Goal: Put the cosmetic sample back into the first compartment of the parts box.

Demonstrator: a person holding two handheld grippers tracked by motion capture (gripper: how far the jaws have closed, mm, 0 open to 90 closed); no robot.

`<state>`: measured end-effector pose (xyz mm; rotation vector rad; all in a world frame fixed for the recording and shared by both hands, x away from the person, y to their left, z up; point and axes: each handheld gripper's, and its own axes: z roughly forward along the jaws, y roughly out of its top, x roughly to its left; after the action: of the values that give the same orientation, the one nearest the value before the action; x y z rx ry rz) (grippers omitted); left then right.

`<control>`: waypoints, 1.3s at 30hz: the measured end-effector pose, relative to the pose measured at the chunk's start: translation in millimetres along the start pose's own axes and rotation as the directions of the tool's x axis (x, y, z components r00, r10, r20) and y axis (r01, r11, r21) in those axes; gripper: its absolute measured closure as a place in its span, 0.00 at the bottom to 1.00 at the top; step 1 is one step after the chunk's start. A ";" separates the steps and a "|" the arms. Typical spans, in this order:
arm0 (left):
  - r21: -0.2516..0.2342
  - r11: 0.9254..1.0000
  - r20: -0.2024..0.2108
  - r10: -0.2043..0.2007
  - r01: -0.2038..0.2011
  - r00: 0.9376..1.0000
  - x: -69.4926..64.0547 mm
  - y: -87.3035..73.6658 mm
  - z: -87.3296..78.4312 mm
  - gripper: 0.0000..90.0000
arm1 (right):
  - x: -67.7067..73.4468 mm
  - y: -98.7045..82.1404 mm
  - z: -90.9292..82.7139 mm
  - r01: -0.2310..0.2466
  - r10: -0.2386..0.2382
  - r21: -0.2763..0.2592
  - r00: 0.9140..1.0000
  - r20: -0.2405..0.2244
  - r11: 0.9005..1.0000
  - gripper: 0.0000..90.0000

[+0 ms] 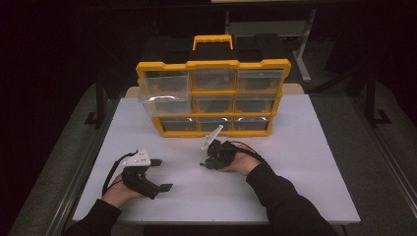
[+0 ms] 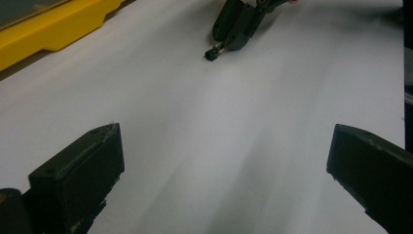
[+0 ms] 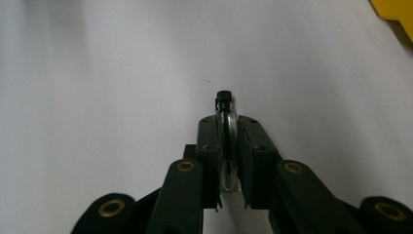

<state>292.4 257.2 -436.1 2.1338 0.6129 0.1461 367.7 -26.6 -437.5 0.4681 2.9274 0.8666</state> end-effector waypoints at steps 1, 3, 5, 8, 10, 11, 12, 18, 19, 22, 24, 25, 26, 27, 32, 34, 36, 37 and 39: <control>0.000 1.000 -0.001 -0.001 0.001 1.000 0.1 0.0 0.0 0.00 | 0.6 0.4 -0.1 0.003 -0.003 0.005 1.000 0.002 1.000 0.87; 0.000 1.000 -0.001 -0.001 0.001 1.000 0.2 -0.1 -0.2 0.00 | 0.6 0.4 -0.1 0.001 -0.001 0.006 1.000 0.002 1.000 0.87; 0.000 1.000 -0.001 0.000 0.000 1.000 0.1 -0.1 -0.2 0.00 | 0.7 0.5 -0.1 0.000 0.000 0.007 1.000 0.003 1.000 0.88; -0.001 1.000 -0.001 -0.001 0.001 1.000 0.2 -0.1 -0.4 0.00 | 0.5 0.7 0.0 -0.003 0.003 0.007 1.000 0.003 1.000 0.88; 0.000 1.000 -0.001 0.000 0.000 1.000 0.1 -0.1 -0.2 0.00 | 0.1 0.6 -0.2 -0.011 0.011 0.003 1.000 0.004 1.000 0.88; 0.000 1.000 -0.001 0.001 -0.001 1.000 0.1 0.0 -0.3 0.00 | -0.6 0.4 -0.6 -0.013 0.013 0.003 1.000 0.005 1.000 0.88; -0.002 1.000 0.000 0.000 0.000 1.000 0.1 0.1 -0.4 0.00 | -1.0 0.2 -1.5 -0.019 0.019 0.002 1.000 0.005 1.000 0.88; -0.007 1.000 -0.002 -0.007 0.007 1.000 0.4 -1.0 -1.6 0.00 | -3.3 0.7 -9.0 -0.050 0.050 -0.010 0.999 0.012 0.999 0.88; -0.008 1.000 -0.003 -0.006 0.006 1.000 0.4 -1.1 -1.9 0.00 | -3.3 0.7 -10.5 -0.055 0.055 -0.007 0.998 0.014 0.998 0.88; -0.010 1.000 -0.001 -0.008 0.008 1.000 0.4 -0.9 -1.9 0.00 | -2.5 1.0 -17.0 -0.059 0.059 -0.013 0.998 0.020 0.998 0.88; -0.008 1.000 0.000 -0.007 0.007 1.000 -0.2 -1.1 -1.5 0.00 | -2.4 1.5 -21.5 -0.059 0.060 -0.023 0.998 0.024 0.998 0.88; -0.007 1.000 0.002 -0.005 0.005 1.000 -0.3 -1.2 -1.5 0.00 | -2.8 1.9 -23.6 -0.054 0.055 -0.028 0.998 0.026 0.998 0.88; -0.007 1.000 0.001 -0.005 0.005 1.000 -0.5 -1.3 -1.6 0.00 | -3.2 2.2 -26.2 -0.056 0.057 -0.026 0.998 0.025 0.998 0.88; -0.007 1.000 0.000 -0.006 0.006 1.000 -0.5 -1.2 -1.6 0.00 | -3.5 2.5 -28.6 -0.056 0.057 -0.027 0.998 0.025 0.998 0.88; -0.004 1.000 0.001 -0.001 0.001 1.000 -0.6 -1.0 -0.9 0.00 | -5.5 4.4 -41.6 -0.057 0.058 -0.027 0.998 0.032 0.998 0.88; -0.004 1.000 0.001 -0.002 0.002 1.000 -0.4 -1.1 -0.9 0.00 | -6.9 5.3 -46.7 -0.061 0.062 -0.033 0.998 0.027 0.998 0.88; -0.009 1.000 0.002 -0.003 0.003 1.000 -0.5 -1.0 -1.1 0.00 | -7.6 6.5 -50.8 -0.058 0.059 -0.038 0.998 0.029 0.998 0.88; -0.008 1.000 0.002 -0.002 0.002 1.000 -0.5 -1.2 -1.0 0.00 | -7.9 7.2 -52.9 -0.065 0.066 -0.040 0.997 0.029 0.997 0.88; -0.009 1.000 0.002 0.005 -0.005 1.000 -0.9 -1.3 -1.3 0.00 | -8.4 8.9 -57.3 -0.072 0.073 -0.033 0.997 0.032 0.997 0.88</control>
<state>290.8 258.3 -436.2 2.1270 0.6050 0.1492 370.5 -52.0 -384.8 0.5842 2.8789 0.9032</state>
